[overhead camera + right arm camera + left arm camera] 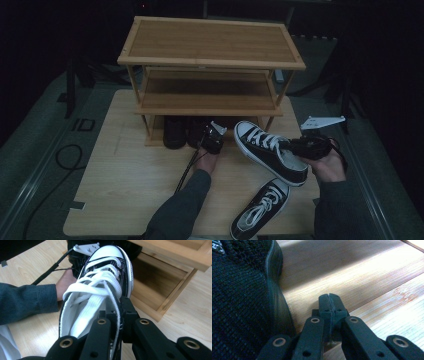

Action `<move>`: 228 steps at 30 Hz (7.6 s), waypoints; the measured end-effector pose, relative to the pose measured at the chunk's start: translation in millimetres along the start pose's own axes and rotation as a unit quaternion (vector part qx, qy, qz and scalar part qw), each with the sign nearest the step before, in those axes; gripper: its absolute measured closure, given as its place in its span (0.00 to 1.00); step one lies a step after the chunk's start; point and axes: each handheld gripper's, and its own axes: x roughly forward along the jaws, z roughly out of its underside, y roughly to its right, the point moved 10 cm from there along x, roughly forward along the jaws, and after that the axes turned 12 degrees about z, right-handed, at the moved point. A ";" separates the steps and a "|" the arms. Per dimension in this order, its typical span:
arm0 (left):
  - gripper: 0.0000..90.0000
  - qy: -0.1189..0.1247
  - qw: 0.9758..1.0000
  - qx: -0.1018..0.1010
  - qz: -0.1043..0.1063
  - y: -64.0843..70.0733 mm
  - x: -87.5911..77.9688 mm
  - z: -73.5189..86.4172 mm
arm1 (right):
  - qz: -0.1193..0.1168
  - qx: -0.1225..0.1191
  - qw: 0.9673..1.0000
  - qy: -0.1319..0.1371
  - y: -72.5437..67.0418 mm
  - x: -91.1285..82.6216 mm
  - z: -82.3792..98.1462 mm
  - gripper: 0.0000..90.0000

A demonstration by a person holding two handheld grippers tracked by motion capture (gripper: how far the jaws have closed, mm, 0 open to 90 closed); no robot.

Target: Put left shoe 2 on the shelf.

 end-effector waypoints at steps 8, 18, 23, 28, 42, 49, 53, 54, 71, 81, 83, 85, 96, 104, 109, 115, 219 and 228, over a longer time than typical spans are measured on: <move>1.00 -0.005 1.000 0.003 0.000 0.1 -0.4 0.7 | -0.009 -0.006 1.000 0.006 -0.5 -7.1 -10.4 0.97; 1.00 -0.004 1.000 0.003 -0.001 0.0 -0.3 0.5 | -0.019 -0.010 1.000 0.022 -6.6 -13.6 -26.1 0.97; 1.00 -0.004 1.000 0.002 -0.006 -0.8 -0.7 0.6 | -0.016 -0.012 0.999 0.036 -7.6 -16.6 -37.6 0.97; 1.00 -0.003 1.000 0.002 -0.004 -0.7 -0.7 0.5 | -0.016 -0.012 0.999 0.044 -7.6 -17.6 -48.9 0.97; 1.00 -0.003 1.000 0.002 -0.004 -0.7 -0.7 0.5 | -0.012 0.002 0.998 0.060 -3.3 -1.9 -76.9 0.97; 1.00 -0.003 1.000 0.002 -0.004 -0.7 -0.7 0.5 | -0.003 0.004 0.998 0.061 -2.4 10.5 -87.9 0.97; 1.00 -0.004 1.000 0.002 -0.005 -0.8 -0.8 0.6 | -0.005 0.010 0.998 0.062 -2.4 16.9 -92.9 0.97; 1.00 -0.004 1.000 0.002 -0.005 -0.8 -0.8 0.6 | -0.002 0.015 0.998 0.062 -2.0 21.9 -97.2 0.97; 1.00 -0.004 1.000 0.002 -0.005 -0.7 -0.8 0.6 | 0.015 0.050 0.996 0.074 -3.5 56.8 -122.0 0.97; 1.00 -0.003 1.000 0.003 -0.005 -0.6 -0.7 0.5 | 0.031 0.095 0.991 0.091 -13.6 76.3 -135.7 0.97; 1.00 -0.004 1.000 0.002 -0.005 -0.7 -0.8 0.6 | 0.032 0.101 0.990 0.091 -15.0 80.1 -137.4 0.97; 1.00 -0.003 1.000 0.003 -0.005 -0.7 -0.7 0.5 | 0.036 0.104 0.990 0.090 -15.9 83.5 -138.4 0.97; 1.00 -0.003 1.000 0.003 -0.005 -0.7 -0.6 0.5 | 0.050 0.133 0.986 0.089 -13.7 97.5 -140.8 0.97; 1.00 -0.003 1.000 0.002 -0.006 -0.8 -0.7 0.5 | 0.072 0.161 0.981 0.087 -5.6 100.2 -140.7 0.97; 1.00 -0.004 1.000 0.002 -0.006 -0.8 -0.8 0.6 | 0.070 0.167 0.980 0.083 -4.8 100.5 -142.3 0.90; 1.00 -0.002 1.000 0.003 -0.006 -0.8 -0.4 0.3 | 0.059 0.177 0.977 0.103 -3.7 89.0 -148.3 0.90; 1.00 0.000 1.000 -0.002 -0.013 -0.7 -0.9 0.8 | 0.032 -0.025 0.997 0.067 -90.0 74.3 -81.6 1.00; 1.00 -0.004 1.000 0.002 -0.015 -1.0 -1.5 1.4 | 0.042 -0.025 0.996 0.069 -86.2 84.4 -85.9 1.00</move>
